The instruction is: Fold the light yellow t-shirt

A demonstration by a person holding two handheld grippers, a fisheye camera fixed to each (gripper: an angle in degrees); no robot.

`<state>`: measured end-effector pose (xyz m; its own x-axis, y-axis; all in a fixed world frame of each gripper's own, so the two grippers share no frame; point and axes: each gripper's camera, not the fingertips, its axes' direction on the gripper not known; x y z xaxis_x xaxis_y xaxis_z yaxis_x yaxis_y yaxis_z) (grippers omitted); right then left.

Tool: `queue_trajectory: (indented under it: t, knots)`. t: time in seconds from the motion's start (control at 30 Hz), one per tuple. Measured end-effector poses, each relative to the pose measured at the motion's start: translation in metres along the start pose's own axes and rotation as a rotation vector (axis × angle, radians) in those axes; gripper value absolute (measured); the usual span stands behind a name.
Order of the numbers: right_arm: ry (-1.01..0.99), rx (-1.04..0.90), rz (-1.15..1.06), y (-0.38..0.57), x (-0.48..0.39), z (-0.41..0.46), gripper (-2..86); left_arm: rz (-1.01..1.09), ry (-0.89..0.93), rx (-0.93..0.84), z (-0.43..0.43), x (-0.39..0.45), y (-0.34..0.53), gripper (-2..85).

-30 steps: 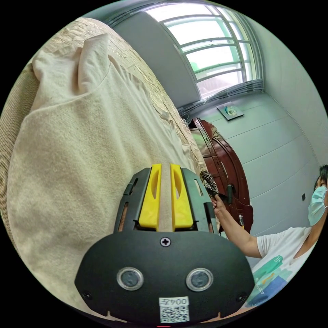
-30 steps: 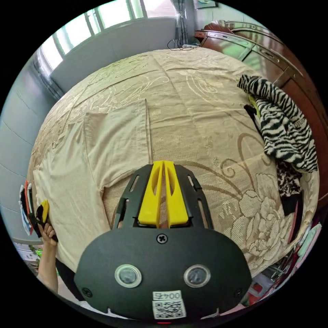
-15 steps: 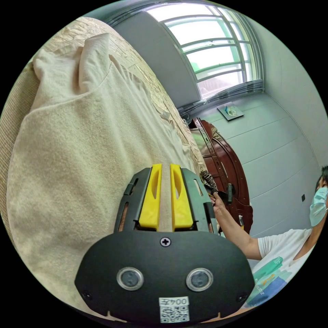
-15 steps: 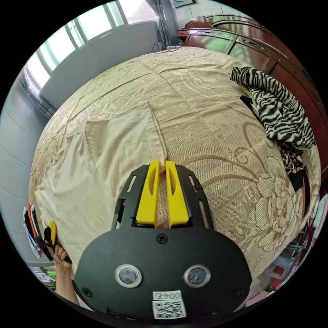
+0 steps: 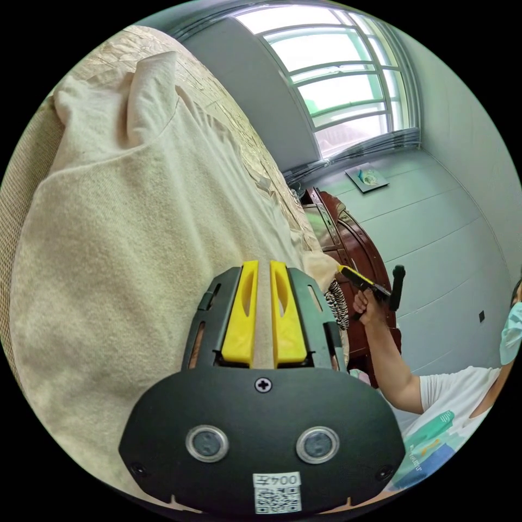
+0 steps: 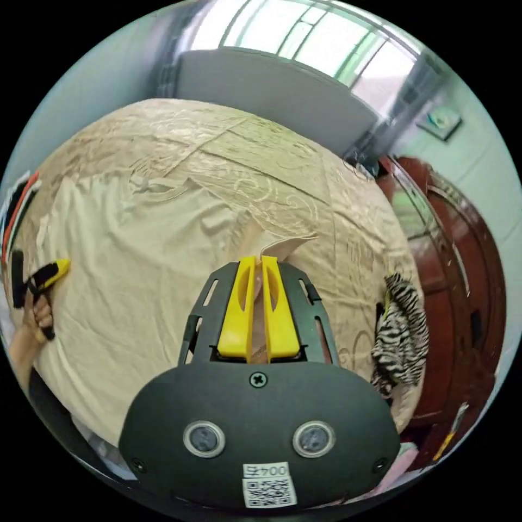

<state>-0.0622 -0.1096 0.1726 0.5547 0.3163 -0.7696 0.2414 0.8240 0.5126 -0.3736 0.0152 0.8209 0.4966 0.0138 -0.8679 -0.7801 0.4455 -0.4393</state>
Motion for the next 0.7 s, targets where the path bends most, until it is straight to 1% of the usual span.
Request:
queue_trajectory:
  t: [0.03, 0.07, 0.13, 0.2, 0.27, 0.3, 0.37, 0.43, 0.47, 0.53, 0.6, 0.63, 0.7]
  knots:
    - [0.064, 0.019, -0.124, -0.010, -0.043, -0.014, 1.8, 0.000, -0.001, 0.000, -0.004, -0.002, -0.007, 2.2]
    - [0.102, 0.029, -0.187, -0.012, -0.065, -0.019, 1.8, 0.000, 0.000, 0.000, -0.007, -0.004, -0.015, 2.2]
    - [0.242, 0.062, -0.407, -0.011, -0.147, -0.025, 2.0, 0.001, -0.001, 0.000, -0.013, -0.007, -0.027, 2.2]
    - [0.293, 0.072, -0.507, -0.003, -0.192, -0.018, 2.3, 0.001, 0.000, 0.000, -0.019, -0.010, -0.039, 2.1]
    - [0.329, 0.072, -0.529, 0.006, -0.218, -0.006, 2.9, 0.001, 0.001, 0.001, -0.026, -0.013, -0.056, 2.1]
    - [0.333, 0.058, -0.511, 0.010, -0.223, -0.001, 3.4, 0.002, 0.002, 0.001, -0.028, -0.013, -0.061, 2.1]
    - [0.264, 0.077, -0.418, 0.015, -0.214, -0.006, 4.5, 0.004, 0.005, 0.001, -0.036, -0.015, -0.080, 2.1]
    - [0.096, 0.092, -0.240, 0.024, -0.177, -0.017, 6.8, 0.006, 0.007, 0.002, -0.041, -0.016, -0.094, 2.1]
    - [0.053, 0.094, -0.183, 0.028, -0.165, -0.019, 7.5, 0.006, 0.008, 0.001, -0.045, -0.016, -0.105, 2.0]
    - [-0.153, 0.058, 0.071, 0.051, -0.106, -0.016, 9.1, 0.008, 0.006, 0.000, -0.050, -0.015, -0.120, 1.9]
    - [-0.261, 0.053, 0.194, 0.076, -0.070, -0.009, 10.6, 0.008, 0.004, -0.001, -0.054, -0.014, -0.137, 1.9]
    - [-0.272, 0.058, 0.209, 0.091, -0.058, -0.005, 10.7, 0.008, 0.001, -0.002, -0.057, -0.012, -0.148, 1.9]
    - [-0.237, 0.044, 0.158, 0.107, -0.053, 0.004, 11.1, 0.007, -0.003, -0.004, -0.061, -0.009, -0.165, 1.8]
